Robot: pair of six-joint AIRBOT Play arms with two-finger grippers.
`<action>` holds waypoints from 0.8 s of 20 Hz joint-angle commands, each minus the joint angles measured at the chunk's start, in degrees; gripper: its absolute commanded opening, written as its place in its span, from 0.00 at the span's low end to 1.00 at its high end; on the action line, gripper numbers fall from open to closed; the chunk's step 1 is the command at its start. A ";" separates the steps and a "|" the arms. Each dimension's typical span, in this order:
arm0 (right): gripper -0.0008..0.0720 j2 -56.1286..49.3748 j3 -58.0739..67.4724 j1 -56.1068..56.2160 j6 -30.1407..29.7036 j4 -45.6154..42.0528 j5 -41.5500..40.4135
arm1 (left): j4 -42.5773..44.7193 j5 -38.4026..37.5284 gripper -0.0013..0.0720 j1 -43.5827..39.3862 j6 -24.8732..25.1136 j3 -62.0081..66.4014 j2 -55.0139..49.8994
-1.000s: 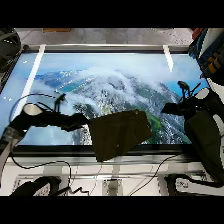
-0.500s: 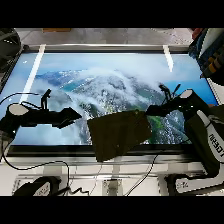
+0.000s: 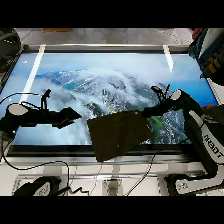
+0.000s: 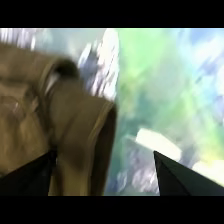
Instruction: Fold the clothes and pants, and hang the long-sleeved shirts on hangers.
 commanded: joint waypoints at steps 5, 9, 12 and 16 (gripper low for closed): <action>0.75 0.02 0.92 -3.48 7.06 -0.59 -2.67 | 0.02 0.04 0.97 0.07 0.02 0.07 0.04; 0.75 -0.02 4.26 -11.45 6.93 0.44 5.77 | 0.02 0.04 0.97 0.07 0.02 0.07 0.04; 0.76 -1.73 4.42 -16.09 5.22 2.64 15.96 | 0.02 0.04 0.97 0.07 0.02 0.07 0.04; 0.92 -9.25 4.42 -14.60 0.42 13.57 25.51 | 0.02 0.04 0.97 0.07 0.02 0.07 0.04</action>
